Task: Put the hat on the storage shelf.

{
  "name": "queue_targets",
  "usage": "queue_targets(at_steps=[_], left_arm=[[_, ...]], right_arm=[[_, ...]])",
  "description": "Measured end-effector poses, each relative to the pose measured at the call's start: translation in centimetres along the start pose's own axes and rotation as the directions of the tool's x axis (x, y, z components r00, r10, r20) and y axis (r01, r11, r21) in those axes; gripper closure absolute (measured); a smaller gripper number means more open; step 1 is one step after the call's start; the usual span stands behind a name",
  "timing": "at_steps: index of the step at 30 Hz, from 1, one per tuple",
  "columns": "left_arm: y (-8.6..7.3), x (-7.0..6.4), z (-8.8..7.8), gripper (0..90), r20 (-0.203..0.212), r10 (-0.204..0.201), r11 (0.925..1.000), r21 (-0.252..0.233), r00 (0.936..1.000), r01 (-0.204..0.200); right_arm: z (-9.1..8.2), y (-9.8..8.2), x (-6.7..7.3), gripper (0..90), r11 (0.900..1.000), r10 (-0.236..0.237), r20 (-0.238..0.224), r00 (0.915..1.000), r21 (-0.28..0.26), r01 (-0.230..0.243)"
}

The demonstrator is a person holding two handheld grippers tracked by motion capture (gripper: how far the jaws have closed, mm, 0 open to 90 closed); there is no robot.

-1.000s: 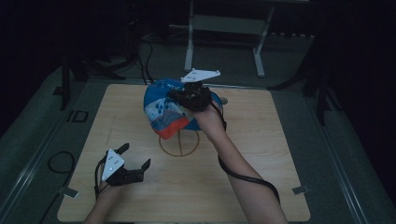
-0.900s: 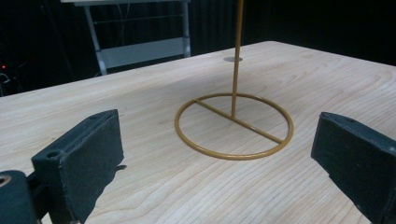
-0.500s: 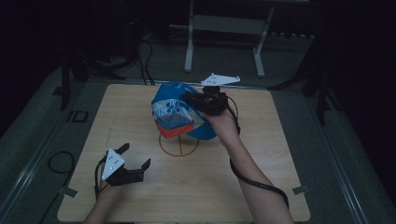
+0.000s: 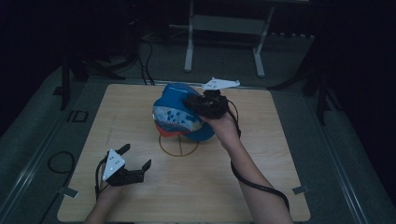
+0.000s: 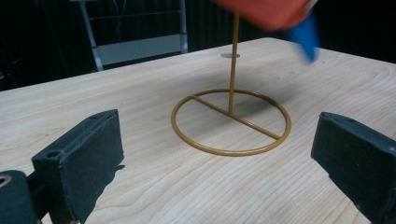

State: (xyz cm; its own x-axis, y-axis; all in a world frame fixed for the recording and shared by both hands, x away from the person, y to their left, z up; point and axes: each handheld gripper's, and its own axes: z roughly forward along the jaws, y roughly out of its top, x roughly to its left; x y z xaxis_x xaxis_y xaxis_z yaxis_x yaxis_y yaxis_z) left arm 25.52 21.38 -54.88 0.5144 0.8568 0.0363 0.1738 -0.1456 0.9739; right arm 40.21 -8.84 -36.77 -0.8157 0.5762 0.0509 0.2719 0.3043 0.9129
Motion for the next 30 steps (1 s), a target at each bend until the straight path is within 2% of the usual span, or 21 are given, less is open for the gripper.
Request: queue_targets(at_steps=[4, 10, 19, 20, 25, 28, 30], left_arm=[[0.0, 0.0, 0.1, 2.7, 0.002, 0.002, 1.0000, 0.000, 1.0000, -0.002], [0.0, -0.1, 0.1, 2.8, 0.004, 0.003, 1.0000, 0.001, 1.0000, -0.003], [-0.1, -0.1, 0.1, 2.7, 0.008, 0.002, 1.0000, -0.001, 1.0000, -0.002], [-0.1, -0.1, 0.0, 2.7, 0.006, 0.002, 1.0000, -0.001, 1.0000, -0.002], [-0.1, 0.0, 0.0, 2.7, 0.005, -0.002, 1.0000, -0.004, 1.0000, 0.002], [-0.1, -0.1, 0.1, 2.7, 0.010, 0.001, 1.0000, -0.002, 1.0000, -0.001], [-0.1, -0.1, 0.1, 2.7, 0.010, 0.001, 1.0000, -0.002, 0.9999, -0.001]], right_arm=[[0.2, -0.6, -0.5, 69.2, 1.000, 0.019, 0.002, 0.9998, 0.017, -0.019], [0.2, -0.8, -0.8, 68.6, 0.999, 0.034, -0.009, 0.9994, 0.014, -0.034], [-1.1, -1.0, -0.8, 58.4, 0.999, 0.036, -0.015, 0.9992, -0.014, -0.036], [-1.4, -1.2, -0.9, 53.1, 0.999, 0.040, -0.015, 0.9991, -0.019, -0.040], [-2.1, -1.9, -1.0, 42.1, 0.999, 0.028, -0.017, 0.9995, -0.017, -0.028], [-2.7, -2.6, -0.9, 29.3, 1.000, 0.007, -0.048, 0.9988, -0.027, -0.008], [-2.8, -2.8, -0.9, 26.9, 1.000, 0.010, -0.058, 0.9983, -0.029, -0.012]])
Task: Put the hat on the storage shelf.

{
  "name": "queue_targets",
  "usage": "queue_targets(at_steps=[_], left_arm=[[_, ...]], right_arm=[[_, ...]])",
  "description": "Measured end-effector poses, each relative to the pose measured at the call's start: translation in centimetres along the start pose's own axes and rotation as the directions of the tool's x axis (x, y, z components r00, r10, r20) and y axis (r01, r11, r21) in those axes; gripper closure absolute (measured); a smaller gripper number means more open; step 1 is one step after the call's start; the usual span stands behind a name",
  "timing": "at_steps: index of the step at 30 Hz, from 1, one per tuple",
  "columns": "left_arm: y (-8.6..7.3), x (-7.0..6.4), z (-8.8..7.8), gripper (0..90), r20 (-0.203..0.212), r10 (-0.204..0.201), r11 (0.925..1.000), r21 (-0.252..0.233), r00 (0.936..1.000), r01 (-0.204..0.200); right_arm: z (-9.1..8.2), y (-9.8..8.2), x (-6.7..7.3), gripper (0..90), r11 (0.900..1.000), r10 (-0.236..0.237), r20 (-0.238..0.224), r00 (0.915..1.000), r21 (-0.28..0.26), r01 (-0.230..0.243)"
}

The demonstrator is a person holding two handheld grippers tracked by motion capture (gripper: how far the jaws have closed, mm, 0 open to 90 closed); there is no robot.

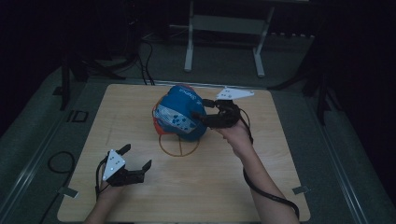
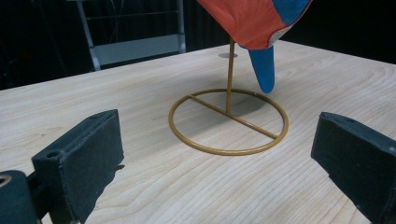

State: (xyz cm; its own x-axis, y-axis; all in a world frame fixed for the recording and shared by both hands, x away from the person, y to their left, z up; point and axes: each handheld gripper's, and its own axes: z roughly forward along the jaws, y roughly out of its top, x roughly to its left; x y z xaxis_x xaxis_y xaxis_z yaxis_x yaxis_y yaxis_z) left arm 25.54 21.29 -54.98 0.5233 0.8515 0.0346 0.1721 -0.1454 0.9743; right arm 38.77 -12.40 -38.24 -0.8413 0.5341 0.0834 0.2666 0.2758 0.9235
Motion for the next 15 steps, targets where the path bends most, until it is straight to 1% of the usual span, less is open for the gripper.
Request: queue_targets(at_steps=[1, 2, 3, 5, 6, 7, 8, 10, 12, 14, 15], left_arm=[[0.0, 0.0, 0.0, 2.7, 0.001, -0.001, 1.0000, -0.001, 1.0000, 0.001], [0.0, 0.0, 0.0, 2.7, 0.000, -0.001, 1.0000, -0.001, 1.0000, 0.001], [0.0, 0.0, 0.0, 2.7, 0.000, -0.001, 1.0000, 0.001, 1.0000, 0.001], [0.0, 0.0, 0.0, 2.7, 0.001, -0.003, 1.0000, 0.000, 1.0000, 0.003], [-0.1, 0.0, 0.0, 2.7, 0.000, -0.001, 1.0000, 0.002, 1.0000, 0.001], [-0.1, 0.0, 0.0, 2.7, 0.001, 0.000, 1.0000, 0.003, 1.0000, 0.000], [-0.1, 0.0, 0.0, 2.7, 0.001, -0.001, 1.0000, 0.003, 1.0000, 0.001], [-0.1, -0.1, 0.1, 2.7, 0.002, 0.000, 1.0000, 0.005, 1.0000, 0.000], [-0.1, -0.1, 0.2, 2.7, 0.003, 0.002, 1.0000, 0.008, 1.0000, -0.002], [-0.1, -0.1, 0.2, 2.7, 0.003, 0.002, 1.0000, 0.008, 1.0000, -0.002], [-0.2, -0.1, 0.2, 2.7, 0.005, 0.000, 0.9999, 0.010, 1.0000, 0.000]], right_arm=[[-0.3, -0.4, 0.0, 19.2, 1.000, -0.012, -0.005, 0.9999, -0.001, 0.012], [-0.3, -0.4, 0.0, 19.2, 1.000, -0.012, -0.005, 0.9999, -0.001, 0.012], [-0.6, -1.0, -0.1, 17.2, 1.000, -0.003, -0.017, 0.9999, -0.013, 0.003], [-0.8, -1.6, -0.2, 15.4, 1.000, 0.008, -0.034, 0.9994, -0.017, -0.009], [-0.8, -1.9, -0.3, 13.5, 1.000, 0.002, -0.049, 0.9988, -0.008, -0.002], [-0.8, -1.9, -0.3, 13.5, 1.000, 0.002, -0.049, 0.9988, -0.008, -0.002], [-0.9, -2.6, -0.3, 13.7, 1.000, -0.005, -0.059, 0.9983, 0.002, 0.005], [-1.0, -3.3, -0.3, 13.7, 1.000, -0.019, -0.071, 0.9973, 0.015, 0.020], [-1.2, -3.9, -0.3, 13.4, 0.999, -0.032, -0.075, 0.9967, 0.023, 0.034], [-1.2, -4.2, -0.3, 13.4, 0.999, -0.036, -0.075, 0.9965, 0.020, 0.038], [-1.3, -4.7, -0.3, 13.4, 0.999, -0.040, -0.069, 0.9968, 0.027, 0.042]])
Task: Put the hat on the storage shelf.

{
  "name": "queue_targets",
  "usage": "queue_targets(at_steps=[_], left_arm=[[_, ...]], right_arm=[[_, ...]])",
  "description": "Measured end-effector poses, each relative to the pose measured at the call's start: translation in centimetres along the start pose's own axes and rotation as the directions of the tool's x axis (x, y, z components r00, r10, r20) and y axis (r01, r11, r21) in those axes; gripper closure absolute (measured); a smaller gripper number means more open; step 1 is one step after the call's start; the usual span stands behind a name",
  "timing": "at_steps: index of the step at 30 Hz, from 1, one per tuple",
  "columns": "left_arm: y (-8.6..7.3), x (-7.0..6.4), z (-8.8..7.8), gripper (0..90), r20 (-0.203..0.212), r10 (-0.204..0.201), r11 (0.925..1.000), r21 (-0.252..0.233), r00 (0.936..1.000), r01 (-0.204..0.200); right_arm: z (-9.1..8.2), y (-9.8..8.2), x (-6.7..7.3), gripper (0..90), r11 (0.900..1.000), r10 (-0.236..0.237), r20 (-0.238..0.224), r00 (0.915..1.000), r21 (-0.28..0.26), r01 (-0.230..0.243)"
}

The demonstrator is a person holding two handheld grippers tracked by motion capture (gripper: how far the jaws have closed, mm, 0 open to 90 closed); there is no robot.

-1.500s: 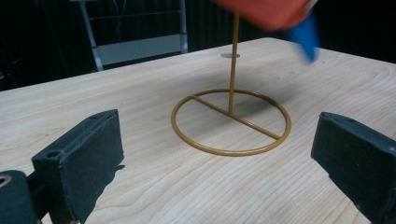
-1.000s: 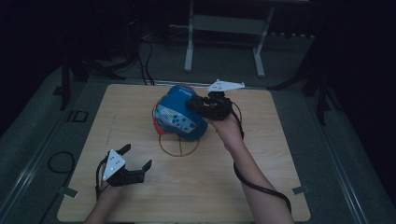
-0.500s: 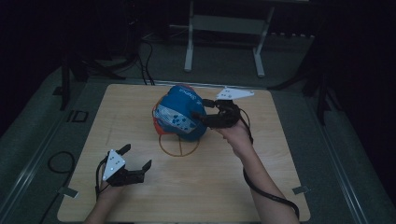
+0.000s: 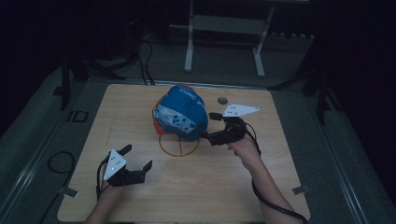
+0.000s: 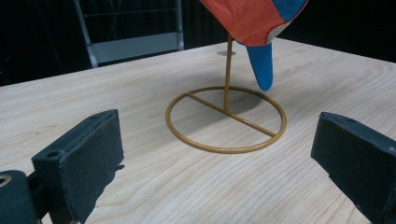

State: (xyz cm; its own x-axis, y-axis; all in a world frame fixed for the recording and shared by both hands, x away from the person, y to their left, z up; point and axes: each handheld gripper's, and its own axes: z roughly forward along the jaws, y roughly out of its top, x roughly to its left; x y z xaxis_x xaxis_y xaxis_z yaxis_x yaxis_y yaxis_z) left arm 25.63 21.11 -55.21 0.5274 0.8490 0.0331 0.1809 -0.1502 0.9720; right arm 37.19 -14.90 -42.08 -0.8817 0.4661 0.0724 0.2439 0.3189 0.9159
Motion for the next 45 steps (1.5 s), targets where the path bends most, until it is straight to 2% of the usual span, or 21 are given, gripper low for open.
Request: queue_targets(at_steps=[6, 11, 18, 20, 25, 32, 39, 45], left_arm=[[-0.1, -0.1, 0.1, 2.7, 0.008, -0.004, 1.0000, 0.002, 1.0000, 0.004], [-0.1, -0.1, 0.1, 2.7, 0.009, -0.003, 1.0000, 0.003, 1.0000, 0.003], [-0.1, -0.1, 0.2, 2.8, 0.013, -0.005, 1.0000, 0.004, 0.9999, 0.005], [-0.1, -0.1, 0.3, 2.7, 0.016, -0.006, 1.0000, 0.006, 0.9998, 0.006], [-0.1, -0.2, 0.3, 2.7, 0.019, -0.003, 1.0000, 0.008, 0.9998, 0.003], [-0.1, -0.2, 0.3, 2.7, 0.016, -0.006, 1.0000, 0.005, 0.9999, 0.006], [-0.2, -0.2, 0.3, 2.7, 0.015, -0.004, 0.9999, 0.010, 0.9999, 0.004], [-0.2, -0.2, 0.3, 2.7, 0.016, -0.006, 0.9999, 0.008, 0.9998, 0.006]], right_arm=[[-0.3, -1.8, -0.1, 13.5, 1.000, -0.005, 0.012, 0.9999, 0.017, 0.005], [-0.4, -3.3, 0.0, 13.6, 0.999, 0.007, 0.002, 1.0000, 0.032, -0.007], [-0.4, -5.7, 0.3, 13.7, 0.998, -0.012, -0.003, 0.9999, 0.063, 0.012], [-0.4, -6.7, 0.3, 13.7, 0.997, 0.001, -0.010, 1.0000, 0.083, 0.000], [-0.4, -8.3, 0.3, 13.9, 0.994, -0.001, -0.021, 0.9998, 0.111, 0.004], [-0.5, -10.3, 0.2, 13.9, 0.991, 0.026, -0.036, 0.9990, 0.134, -0.021], [-1.3, -12.3, -0.2, 13.9, 0.989, 0.057, -0.014, 0.9983, 0.134, -0.055], [-1.8, -13.4, -0.5, 14.0, 0.988, 0.049, 0.000, 0.9988, 0.145, -0.048]])
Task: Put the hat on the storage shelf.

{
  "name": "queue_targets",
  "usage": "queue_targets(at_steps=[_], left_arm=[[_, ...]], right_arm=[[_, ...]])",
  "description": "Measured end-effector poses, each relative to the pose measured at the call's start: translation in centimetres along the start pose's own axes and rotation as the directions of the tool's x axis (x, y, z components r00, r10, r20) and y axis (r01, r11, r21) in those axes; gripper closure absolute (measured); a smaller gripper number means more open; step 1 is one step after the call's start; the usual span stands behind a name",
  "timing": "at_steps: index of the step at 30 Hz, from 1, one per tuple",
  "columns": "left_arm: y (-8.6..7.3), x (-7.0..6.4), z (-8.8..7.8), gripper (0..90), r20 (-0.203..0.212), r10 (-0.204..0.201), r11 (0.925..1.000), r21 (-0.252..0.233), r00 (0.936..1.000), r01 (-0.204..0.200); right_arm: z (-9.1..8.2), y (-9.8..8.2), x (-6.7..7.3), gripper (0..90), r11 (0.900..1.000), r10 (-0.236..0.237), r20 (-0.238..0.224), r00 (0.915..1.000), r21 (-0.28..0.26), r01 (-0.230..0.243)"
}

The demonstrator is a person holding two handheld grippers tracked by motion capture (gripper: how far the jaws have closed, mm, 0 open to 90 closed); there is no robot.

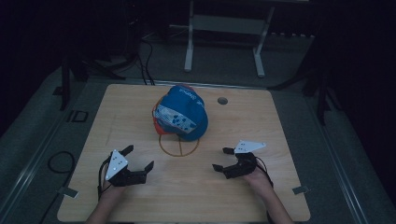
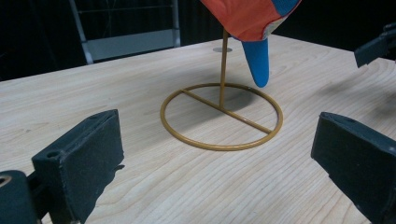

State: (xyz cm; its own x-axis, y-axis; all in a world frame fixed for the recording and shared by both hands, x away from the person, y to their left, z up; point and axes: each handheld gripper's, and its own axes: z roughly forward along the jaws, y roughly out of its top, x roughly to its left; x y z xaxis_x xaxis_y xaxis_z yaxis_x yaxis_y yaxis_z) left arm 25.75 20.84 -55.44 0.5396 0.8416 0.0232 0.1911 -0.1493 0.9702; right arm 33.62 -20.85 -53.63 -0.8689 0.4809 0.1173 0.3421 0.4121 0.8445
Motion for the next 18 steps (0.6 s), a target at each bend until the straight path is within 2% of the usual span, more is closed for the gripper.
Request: queue_targets(at_steps=[8, 15, 18], left_arm=[[-0.1, 0.0, 0.0, 2.7, 0.001, 0.004, 1.0000, 0.005, 1.0000, -0.004], [-0.1, 0.1, -0.1, 2.8, -0.001, -0.001, 1.0000, 0.002, 1.0000, 0.001], [-0.1, 0.1, -0.1, 2.8, -0.003, -0.003, 1.0000, 0.003, 1.0000, 0.003]], right_arm=[[0.1, -1.7, -0.3, 14.0, 0.999, 0.003, 0.010, 0.9999, 0.041, -0.004], [-0.6, -2.5, -0.6, 14.0, 0.998, -0.006, 0.024, 0.9997, 0.058, 0.005], [-1.3, -3.2, -0.8, 14.0, 0.998, 0.008, 0.037, 0.9993, 0.055, -0.010]])
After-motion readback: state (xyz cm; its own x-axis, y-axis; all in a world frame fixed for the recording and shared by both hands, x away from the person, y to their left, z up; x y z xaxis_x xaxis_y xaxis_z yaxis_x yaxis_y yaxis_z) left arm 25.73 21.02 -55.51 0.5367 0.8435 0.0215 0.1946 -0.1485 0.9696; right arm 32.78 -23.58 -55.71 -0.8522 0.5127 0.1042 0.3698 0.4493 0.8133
